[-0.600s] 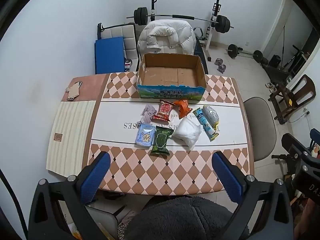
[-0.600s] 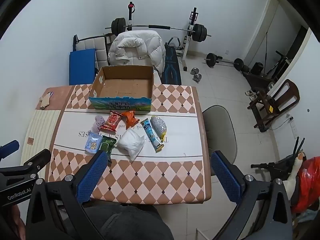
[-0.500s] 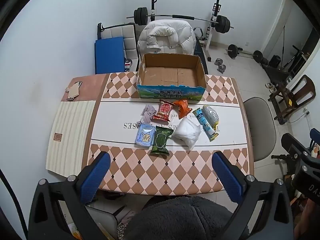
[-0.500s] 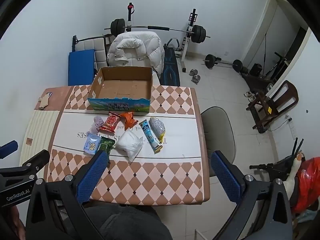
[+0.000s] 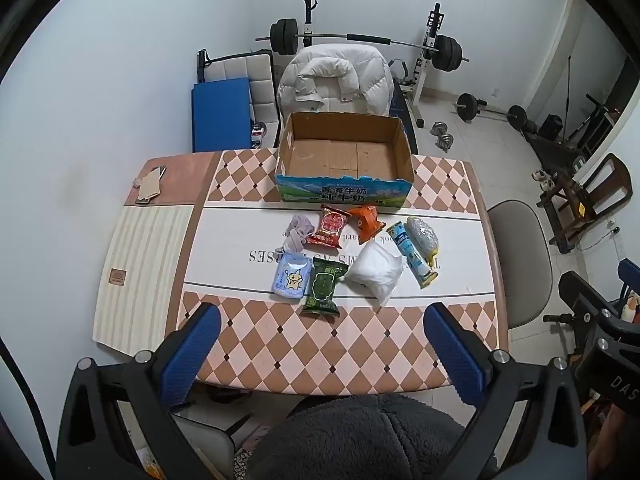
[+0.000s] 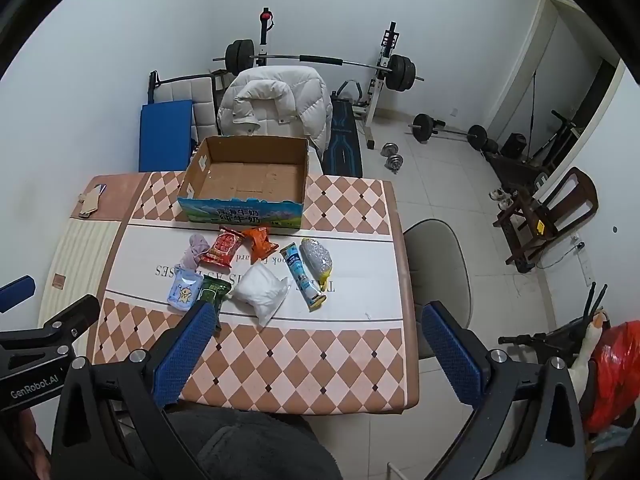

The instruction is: Organize soft objects

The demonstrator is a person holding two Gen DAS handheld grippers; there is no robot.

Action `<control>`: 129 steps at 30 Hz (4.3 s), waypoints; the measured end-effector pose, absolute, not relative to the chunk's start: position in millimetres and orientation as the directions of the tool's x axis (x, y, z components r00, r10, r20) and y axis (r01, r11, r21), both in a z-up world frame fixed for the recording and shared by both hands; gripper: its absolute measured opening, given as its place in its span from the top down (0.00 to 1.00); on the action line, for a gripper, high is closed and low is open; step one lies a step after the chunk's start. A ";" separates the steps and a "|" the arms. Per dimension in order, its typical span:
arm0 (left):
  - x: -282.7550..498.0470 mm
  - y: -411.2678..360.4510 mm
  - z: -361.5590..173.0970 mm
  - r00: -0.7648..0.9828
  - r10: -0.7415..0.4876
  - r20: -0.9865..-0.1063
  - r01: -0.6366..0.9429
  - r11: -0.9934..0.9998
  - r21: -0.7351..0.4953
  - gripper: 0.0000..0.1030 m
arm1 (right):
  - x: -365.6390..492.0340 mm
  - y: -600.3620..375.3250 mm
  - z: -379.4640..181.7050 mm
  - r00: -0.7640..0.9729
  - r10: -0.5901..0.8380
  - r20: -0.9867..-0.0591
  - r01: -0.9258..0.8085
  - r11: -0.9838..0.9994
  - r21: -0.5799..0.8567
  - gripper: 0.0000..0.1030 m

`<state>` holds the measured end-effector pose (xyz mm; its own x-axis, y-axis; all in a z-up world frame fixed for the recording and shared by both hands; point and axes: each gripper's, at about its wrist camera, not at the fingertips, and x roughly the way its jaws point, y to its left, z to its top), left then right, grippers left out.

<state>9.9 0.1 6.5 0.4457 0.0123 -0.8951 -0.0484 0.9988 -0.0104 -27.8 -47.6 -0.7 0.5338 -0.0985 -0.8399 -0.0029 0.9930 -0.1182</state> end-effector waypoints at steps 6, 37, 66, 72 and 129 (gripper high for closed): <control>9.5 4.4 13.5 0.449 0.011 -0.893 -0.052 0.999 -0.014 0.00 | -26.9 -46.8 -0.5 0.533 -0.100 -0.840 -0.003 0.993 -0.120 0.00; 2.4 2.4 17.7 0.487 0.018 -0.873 -0.055 0.998 -0.010 0.00 | -29.3 -49.6 3.7 0.557 -0.080 -0.827 -0.016 0.994 -0.107 0.00; 6.8 0.2 24.7 0.495 0.019 -0.868 -0.055 0.998 -0.009 0.00 | -26.3 -48.1 11.3 0.565 -0.086 -0.820 -0.007 0.994 -0.109 0.00; 6.1 -0.3 24.4 0.493 0.017 -0.870 -0.055 0.998 -0.012 0.00 | -29.1 -49.1 9.5 0.565 -0.084 -0.821 -0.007 0.994 -0.106 0.00; 196.3 120.1 -425.3 -0.169 0.111 -0.979 -0.058 0.991 0.122 0.13 | 227.3 -15.7 -486.5 -0.306 0.089 -0.948 -0.104 0.987 0.126 0.00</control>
<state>196.3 120.1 -425.3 -0.1693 0.1106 -0.9793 -0.0577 0.9909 0.1219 227.3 -15.7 -486.5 -0.3058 0.0891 -0.9479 -0.1040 0.9865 0.1263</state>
